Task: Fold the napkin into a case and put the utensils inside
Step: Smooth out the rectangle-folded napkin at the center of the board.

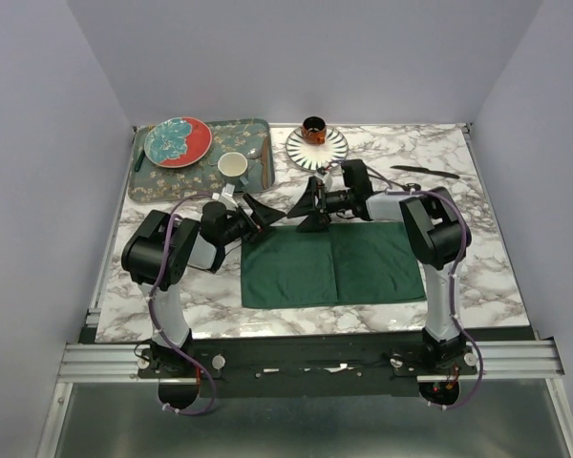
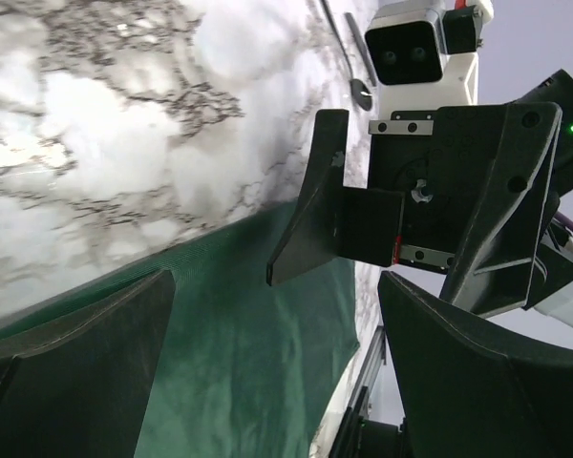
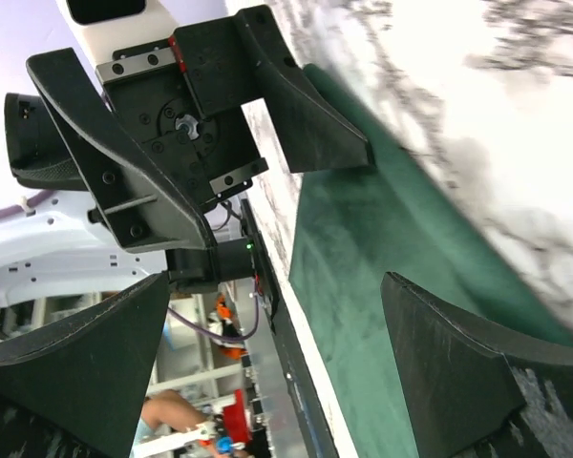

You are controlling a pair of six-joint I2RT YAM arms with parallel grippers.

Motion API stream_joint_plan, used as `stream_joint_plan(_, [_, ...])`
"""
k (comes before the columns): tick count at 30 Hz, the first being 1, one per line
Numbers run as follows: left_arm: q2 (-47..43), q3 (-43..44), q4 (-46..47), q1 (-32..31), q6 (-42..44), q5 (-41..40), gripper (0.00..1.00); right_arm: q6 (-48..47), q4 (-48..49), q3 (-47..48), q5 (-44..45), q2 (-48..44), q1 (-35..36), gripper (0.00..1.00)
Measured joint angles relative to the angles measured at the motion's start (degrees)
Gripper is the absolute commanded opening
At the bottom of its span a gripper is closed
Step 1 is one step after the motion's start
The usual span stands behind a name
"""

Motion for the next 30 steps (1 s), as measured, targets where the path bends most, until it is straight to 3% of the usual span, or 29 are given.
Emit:
stream_joint_plan(9, [2.3,0.6,-1.0,1.1,0.3,-0.4,0.99,1.3,2.6,-2.1,-1.2,3.9,-2.1,1.00])
stream_joint_plan(15, [2.4,0.6,-1.0,2.0,0.4,-0.4,0.99,-3.7,-0.9,-2.6,-3.8,3.4,-6.5,1.00])
stream_joint_plan(30, [2.4,0.8,-1.5,2.7,1.3,-0.4,0.99,-32.4,-30.9,-0.7,-8.1,0.6,-20.5,1.00])
